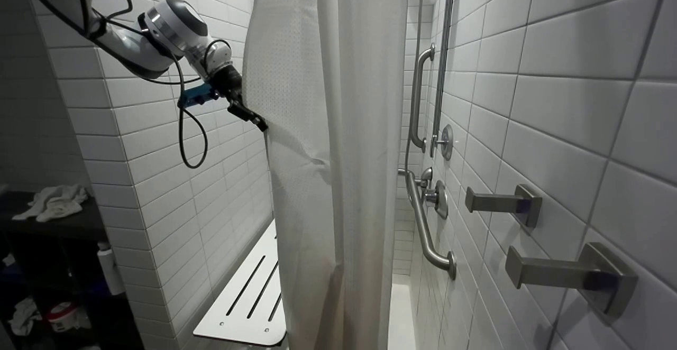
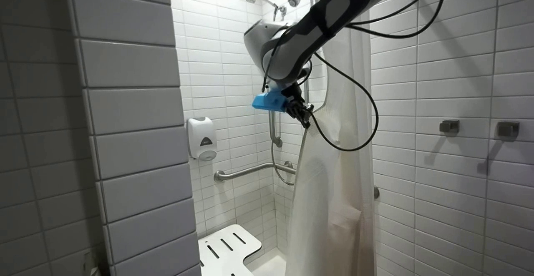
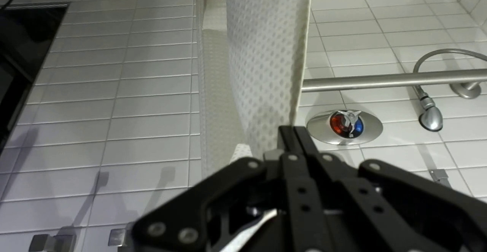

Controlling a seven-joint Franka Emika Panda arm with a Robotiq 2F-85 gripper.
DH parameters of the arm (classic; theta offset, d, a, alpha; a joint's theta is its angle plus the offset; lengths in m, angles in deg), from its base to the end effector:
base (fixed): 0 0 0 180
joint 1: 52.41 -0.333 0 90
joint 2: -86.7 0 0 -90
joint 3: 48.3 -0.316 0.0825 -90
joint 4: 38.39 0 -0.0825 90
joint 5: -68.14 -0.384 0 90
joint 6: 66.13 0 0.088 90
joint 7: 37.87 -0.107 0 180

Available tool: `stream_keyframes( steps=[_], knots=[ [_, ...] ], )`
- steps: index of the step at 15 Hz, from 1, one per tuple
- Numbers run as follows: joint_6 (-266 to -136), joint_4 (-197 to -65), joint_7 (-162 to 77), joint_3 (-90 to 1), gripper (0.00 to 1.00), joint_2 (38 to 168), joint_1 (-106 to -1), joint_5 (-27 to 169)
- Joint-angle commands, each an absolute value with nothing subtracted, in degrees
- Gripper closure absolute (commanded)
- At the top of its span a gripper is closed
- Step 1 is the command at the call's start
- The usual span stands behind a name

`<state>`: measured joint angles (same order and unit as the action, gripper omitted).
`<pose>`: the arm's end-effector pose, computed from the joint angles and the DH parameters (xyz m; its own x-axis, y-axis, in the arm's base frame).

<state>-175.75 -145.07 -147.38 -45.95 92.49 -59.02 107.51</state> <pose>0.5908 -0.0006 0.4725 -0.0357 -0.8022 0.5959 -0.9964 -0.0172 -0.0828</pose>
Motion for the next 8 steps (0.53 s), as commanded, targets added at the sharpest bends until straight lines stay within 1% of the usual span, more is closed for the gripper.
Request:
stream_keyframes(
  steps=[1,8],
  knots=[
    [-175.90,-146.24,-141.89,-47.28,0.99,91.23,-57.46,105.97],
    [-177.61,-151.68,-138.17,-48.14,0.99,86.54,-57.26,107.12]
  ],
)
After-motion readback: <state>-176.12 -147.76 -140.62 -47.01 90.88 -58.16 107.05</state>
